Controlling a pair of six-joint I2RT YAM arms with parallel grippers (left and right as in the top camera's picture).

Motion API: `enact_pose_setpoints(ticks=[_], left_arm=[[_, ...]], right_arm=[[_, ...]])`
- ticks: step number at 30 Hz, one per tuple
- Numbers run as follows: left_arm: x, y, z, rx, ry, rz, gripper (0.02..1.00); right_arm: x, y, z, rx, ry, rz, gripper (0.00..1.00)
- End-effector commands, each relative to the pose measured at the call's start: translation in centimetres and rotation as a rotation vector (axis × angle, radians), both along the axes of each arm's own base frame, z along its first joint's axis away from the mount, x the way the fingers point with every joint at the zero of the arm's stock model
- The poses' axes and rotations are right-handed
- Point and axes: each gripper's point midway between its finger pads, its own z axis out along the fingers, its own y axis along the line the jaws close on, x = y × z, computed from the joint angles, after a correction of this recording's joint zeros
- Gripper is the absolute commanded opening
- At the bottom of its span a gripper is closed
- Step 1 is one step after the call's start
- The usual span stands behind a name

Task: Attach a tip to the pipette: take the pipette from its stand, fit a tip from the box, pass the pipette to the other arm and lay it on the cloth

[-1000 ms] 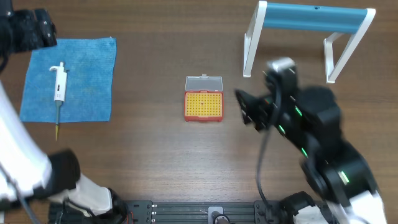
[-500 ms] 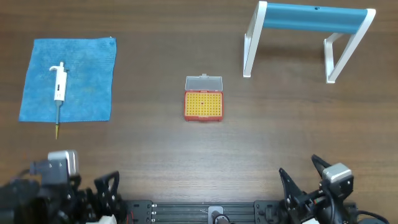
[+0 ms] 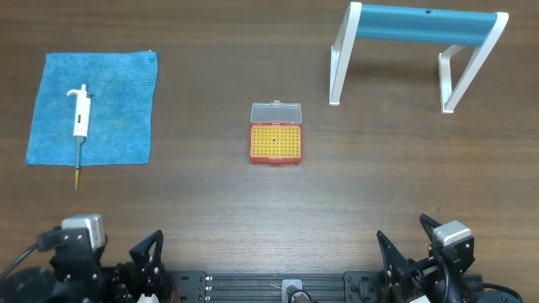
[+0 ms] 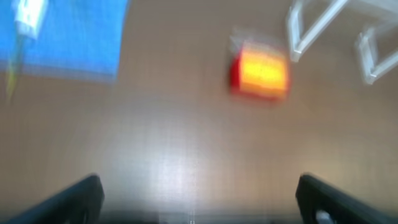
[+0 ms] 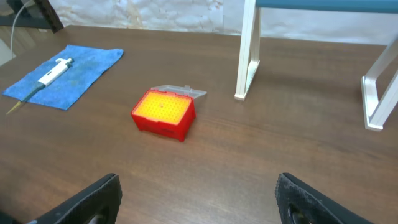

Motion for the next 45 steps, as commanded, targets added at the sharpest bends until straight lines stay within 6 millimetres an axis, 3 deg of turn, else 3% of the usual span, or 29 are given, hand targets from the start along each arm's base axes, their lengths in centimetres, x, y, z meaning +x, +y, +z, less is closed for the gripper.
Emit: enact_pose_setpoints(ticks=[1, 3, 4, 6, 9, 11, 12, 33, 35, 37, 39, 40, 43, 45], left_arm=[[6.2, 0.7, 2.5, 0.039, -0.475, 0.024, 0.996], [10.5, 0.7, 1.8, 0.038, -0.721, 0.028, 0.996], [11.7, 0.8, 1.2, 0.057, -0.801, 0.029, 0.996], [14.1, 1.4, -2.2, 0.072, -0.889, 0.063, 0.996], [16.1, 1.4, -8.1, 0.073, -0.849, 0.062, 0.996], [16.3, 1.5, -12.5, 0.077, -0.675, 0.057, 0.996], [16.3, 1.5, -13.5, 0.079, -0.632, 0.059, 0.996], [16.3, 1.5, -13.3, 0.08, -0.642, 0.061, 0.996], [16.3, 1.5, -13.3, 0.08, -0.642, 0.061, 0.996], [16.3, 1.5, -13.3, 0.08, -0.642, 0.061, 0.996], [16.3, 1.5, -13.3, 0.08, -0.642, 0.061, 0.996], [16.3, 1.5, -13.3, 0.08, -0.642, 0.061, 0.996], [16.3, 1.5, -13.3, 0.08, -0.642, 0.061, 0.996], [16.3, 1.5, -13.3, 0.08, -0.642, 0.061, 0.996]], right_arm=[[0.0, -0.1, 0.0, 0.013, 0.0, -0.012, 0.803], [0.0, -0.1, 0.0, 0.013, 0.0, -0.012, 0.803], [0.0, -0.1, 0.0, 0.013, 0.0, -0.012, 0.803], [0.0, -0.1, 0.0, 0.013, 0.0, -0.012, 0.803], [0.0, -0.1, 0.0, 0.013, 0.0, -0.012, 0.805], [0.0, -0.1, 0.0, 0.013, 0.0, -0.012, 0.805], [0.0, -0.1, 0.0, 0.013, 0.0, -0.012, 0.803], [0.2, -0.4, 0.1, -0.007, -0.014, -0.026, 0.803], [2.8, -1.3, 1.6, -0.071, -0.146, -0.11, 0.803], [8.2, -3.1, 2.2, -0.202, -0.344, -0.268, 0.803], [11.8, -4.2, 0.5, -0.187, -0.442, -0.339, 0.803], [13.5, -4.5, -1.5, -0.178, -0.51, -0.342, 0.803], [14.6, -4.7, -5.6, -0.176, -0.567, -0.346, 0.805], [14.6, -4.7, -7.4, -0.181, -0.505, -0.339, 0.807]])
